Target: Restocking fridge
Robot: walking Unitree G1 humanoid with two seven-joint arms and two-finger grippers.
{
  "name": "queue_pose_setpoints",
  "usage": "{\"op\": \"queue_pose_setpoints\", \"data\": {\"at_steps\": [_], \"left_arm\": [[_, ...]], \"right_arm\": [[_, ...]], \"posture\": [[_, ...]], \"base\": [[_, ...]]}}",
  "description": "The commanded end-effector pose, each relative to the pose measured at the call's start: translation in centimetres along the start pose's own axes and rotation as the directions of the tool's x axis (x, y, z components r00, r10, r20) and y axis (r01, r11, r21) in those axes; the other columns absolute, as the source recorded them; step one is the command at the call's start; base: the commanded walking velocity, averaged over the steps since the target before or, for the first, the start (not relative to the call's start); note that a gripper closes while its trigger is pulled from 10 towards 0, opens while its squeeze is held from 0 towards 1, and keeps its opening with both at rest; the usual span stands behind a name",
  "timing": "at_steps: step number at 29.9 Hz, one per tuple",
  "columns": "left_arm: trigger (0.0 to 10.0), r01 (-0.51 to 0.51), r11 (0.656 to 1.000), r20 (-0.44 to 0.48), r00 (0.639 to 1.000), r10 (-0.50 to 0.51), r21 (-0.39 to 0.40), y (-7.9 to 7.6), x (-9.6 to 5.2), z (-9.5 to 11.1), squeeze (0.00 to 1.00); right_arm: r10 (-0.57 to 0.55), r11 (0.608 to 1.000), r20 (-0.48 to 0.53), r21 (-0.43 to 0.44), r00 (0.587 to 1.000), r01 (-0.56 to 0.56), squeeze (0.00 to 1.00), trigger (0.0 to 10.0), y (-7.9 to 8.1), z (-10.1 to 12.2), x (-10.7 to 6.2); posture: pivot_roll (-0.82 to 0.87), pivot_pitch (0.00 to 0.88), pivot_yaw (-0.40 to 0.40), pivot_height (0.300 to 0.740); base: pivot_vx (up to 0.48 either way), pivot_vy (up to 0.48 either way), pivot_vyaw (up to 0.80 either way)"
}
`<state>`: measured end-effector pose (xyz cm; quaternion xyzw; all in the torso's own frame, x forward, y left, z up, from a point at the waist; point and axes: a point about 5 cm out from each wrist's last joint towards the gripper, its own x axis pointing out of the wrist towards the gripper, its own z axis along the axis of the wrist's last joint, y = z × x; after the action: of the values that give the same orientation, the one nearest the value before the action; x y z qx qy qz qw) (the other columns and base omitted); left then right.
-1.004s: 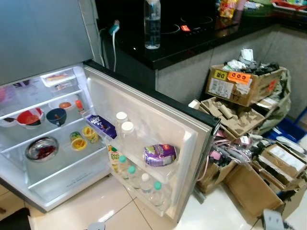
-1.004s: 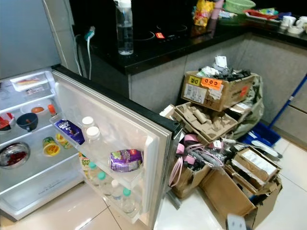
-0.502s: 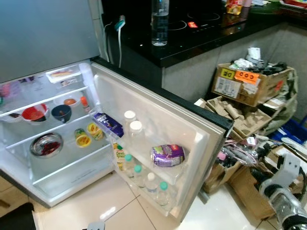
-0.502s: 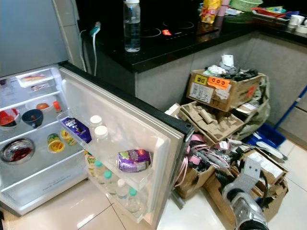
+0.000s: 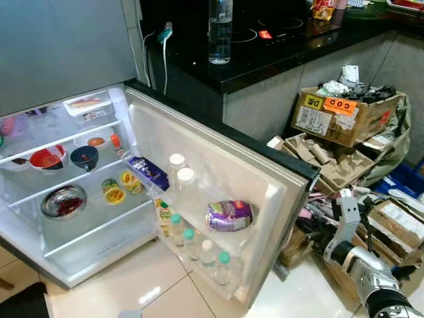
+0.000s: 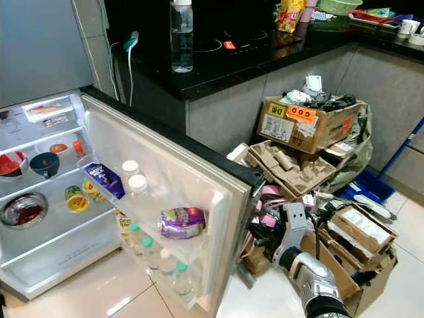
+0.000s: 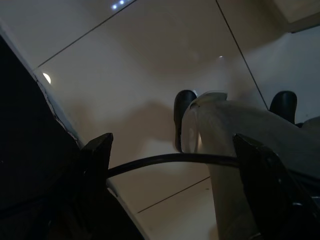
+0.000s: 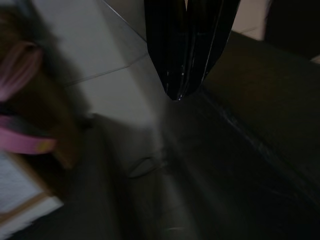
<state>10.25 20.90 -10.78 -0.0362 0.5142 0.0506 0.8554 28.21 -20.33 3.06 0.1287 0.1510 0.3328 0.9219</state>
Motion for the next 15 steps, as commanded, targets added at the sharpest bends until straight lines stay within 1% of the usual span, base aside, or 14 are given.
{"op": "queue_pose_setpoints", "data": {"at_steps": [1,2,3,6,7,12,13,15], "left_arm": [[10.0,0.004,1.000,-0.034,0.999,-0.003,0.014,0.1,-0.2,-0.8,0.00],[10.0,0.004,1.000,-0.034,0.999,-0.003,0.014,0.1,-0.2,-0.8,0.00],[10.0,0.004,1.000,-0.034,0.999,-0.004,0.014,0.1,-0.2,-0.8,0.00],[10.0,0.004,1.000,-0.034,0.999,-0.004,0.014,0.1,-0.2,-0.8,0.00],[10.0,0.005,1.000,-0.034,0.999,-0.004,0.014,0.1,-0.2,-0.8,0.00],[10.0,0.005,1.000,-0.034,0.999,-0.004,0.014,0.1,-0.2,-0.8,0.00],[10.0,0.005,1.000,-0.034,0.999,-0.005,0.013,0.1,-0.2,-0.8,0.00],[10.0,0.005,1.000,-0.034,0.999,-0.005,0.013,0.1,-0.2,-0.8,0.00]], "right_arm": [[0.109,0.994,-0.009,-0.001,0.994,-0.109,0.00,10.0,1.3,-0.2,1.0],[0.109,0.994,-0.009,-0.001,0.994,-0.109,0.00,10.0,1.3,-0.2,1.0],[0.187,0.982,-0.015,0.003,0.982,-0.187,0.00,10.0,2.0,-0.2,1.2],[0.187,0.982,-0.015,0.003,0.982,-0.187,0.00,10.0,2.0,-0.2,1.2],[0.326,0.945,-0.033,0.020,0.945,-0.325,0.00,10.0,3.5,-0.4,1.3],[0.326,0.945,-0.033,0.020,0.945,-0.325,0.00,10.0,3.5,-0.4,1.3],[0.411,0.911,-0.034,0.038,0.911,-0.410,0.00,10.0,4.7,-0.5,1.5],[0.411,0.911,-0.034,0.038,0.911,-0.410,0.00,10.0,4.7,-0.5,1.5]], "posture": [[-0.07,0.000,-0.022,0.740],[-0.07,0.000,-0.022,0.740],[-0.07,0.000,-0.022,0.740],[-0.07,0.000,-0.022,0.740],[-0.08,0.000,-0.021,0.740],[-0.08,0.000,-0.021,0.740],[-0.08,0.000,-0.021,0.740],[-0.08,0.000,-0.021,0.740]], "base": [[0.000,0.000,0.00],[0.000,0.000,0.00],[0.000,0.000,0.00],[0.000,0.000,0.00],[0.000,0.000,0.00],[0.000,0.000,0.00],[0.000,0.000,0.00],[0.000,0.000,0.00]]}}
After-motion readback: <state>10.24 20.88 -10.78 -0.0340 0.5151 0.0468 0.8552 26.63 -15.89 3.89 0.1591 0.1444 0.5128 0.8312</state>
